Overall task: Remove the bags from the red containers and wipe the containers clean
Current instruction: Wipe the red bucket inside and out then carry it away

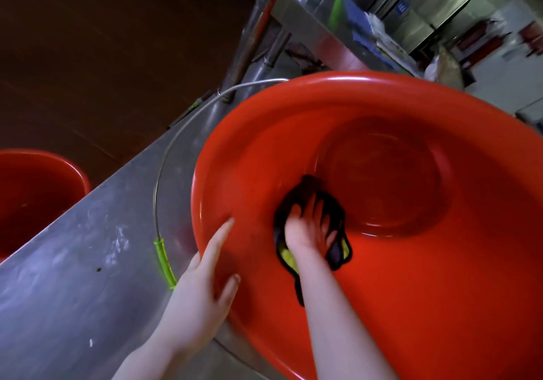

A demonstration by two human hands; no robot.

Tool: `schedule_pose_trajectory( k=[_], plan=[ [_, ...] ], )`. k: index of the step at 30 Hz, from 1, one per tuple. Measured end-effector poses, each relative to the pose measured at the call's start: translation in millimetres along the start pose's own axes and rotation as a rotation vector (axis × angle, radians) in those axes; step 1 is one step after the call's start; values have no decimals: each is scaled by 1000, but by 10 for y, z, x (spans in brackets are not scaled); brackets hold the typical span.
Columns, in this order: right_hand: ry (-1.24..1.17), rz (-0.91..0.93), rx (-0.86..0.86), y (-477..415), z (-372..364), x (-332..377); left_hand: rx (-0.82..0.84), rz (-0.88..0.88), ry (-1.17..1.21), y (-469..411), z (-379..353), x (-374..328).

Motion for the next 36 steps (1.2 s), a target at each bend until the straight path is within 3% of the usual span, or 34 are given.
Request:
schedule_pose_trajectory(
  k=[5,7,10,14,17,22,29,32,36],
  plan=[
    [20,323,-41,834,-292,286,21,2,2,-23,2,4],
    [18,361,-73,934,-331,355,17,2,12,-33,15,2],
    [-20,283,-139,534,-186,359,10,13,7,-25,31,18],
    [-160,60,-48,-115,68,243,-11,1,40,9,43,-31],
    [-166,102,14,-130,141,274,9,11,22,39,70,-63],
    [-185,163,-49,421,389,423,-11,-67,-107,-81,448,-398],
    [-491,443,81,1133,659,1007,-105,-231,-397,-428,1392,-1271],
    [-652,388,104,1136,893,1050,-90,-258,-523,-544,1736,-1556],
    [-894,248,-8,1102,1211,934,-73,-310,-593,-685,2070,-1918]
  ],
)
Point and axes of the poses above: each hand's wrist, its own y-axis away from the middle knuckle, its own z-axis out of the back of the hand, x = y × z, the point moved 8 cm from there along -y, towards the middle knuckle, and after that the axes turned 5 degrees about -y, right-handed, at the moved point
